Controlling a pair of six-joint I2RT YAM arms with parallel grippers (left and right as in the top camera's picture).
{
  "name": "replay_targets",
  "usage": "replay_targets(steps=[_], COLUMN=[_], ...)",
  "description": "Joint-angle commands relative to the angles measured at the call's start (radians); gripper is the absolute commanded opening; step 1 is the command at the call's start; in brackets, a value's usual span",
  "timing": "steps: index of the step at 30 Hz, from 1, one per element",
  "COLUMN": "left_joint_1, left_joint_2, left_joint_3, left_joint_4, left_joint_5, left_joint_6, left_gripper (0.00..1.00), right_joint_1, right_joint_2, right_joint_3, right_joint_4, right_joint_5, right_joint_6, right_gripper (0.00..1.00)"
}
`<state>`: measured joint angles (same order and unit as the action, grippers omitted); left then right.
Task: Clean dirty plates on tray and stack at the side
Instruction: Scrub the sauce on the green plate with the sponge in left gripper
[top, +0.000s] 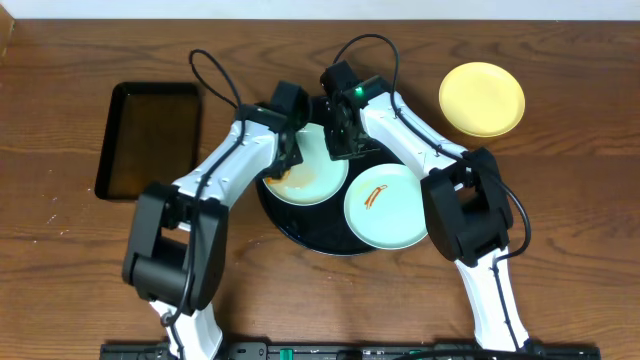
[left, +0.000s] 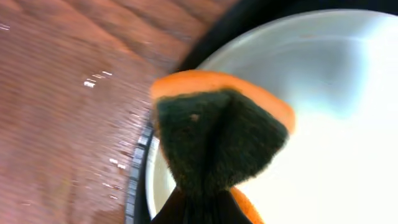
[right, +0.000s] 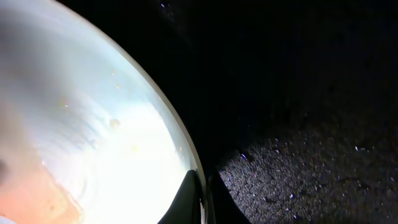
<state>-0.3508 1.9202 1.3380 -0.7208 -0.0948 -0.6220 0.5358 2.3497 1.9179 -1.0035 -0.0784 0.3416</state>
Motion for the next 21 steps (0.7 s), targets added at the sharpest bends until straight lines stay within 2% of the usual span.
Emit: replay_targets(steps=[1, 6, 21], left_joint_1=[-0.002, -0.011, -0.084], left_joint_2=[-0.013, -0.013, 0.003], left_joint_3=[0.014, 0.014, 0.008], left_joint_4=[0.009, 0.031, 0.136], left_joint_5=[0.144, 0.193, 0.191], left_joint_6=[-0.005, -0.003, -0.005], left_gripper=[0.07, 0.07, 0.08], right_joint_1=[-0.012, -0.019, -0.017], right_joint_2=[-0.012, -0.065, -0.064], right_joint_3=[0.024, 0.029, 0.019], right_joint_4=[-0.028, -0.057, -0.066], right_joint_5=[0.05, 0.082, 0.157], right_joint_6=[0.024, 0.016, 0.062], right_gripper=[0.01, 0.01, 0.01])
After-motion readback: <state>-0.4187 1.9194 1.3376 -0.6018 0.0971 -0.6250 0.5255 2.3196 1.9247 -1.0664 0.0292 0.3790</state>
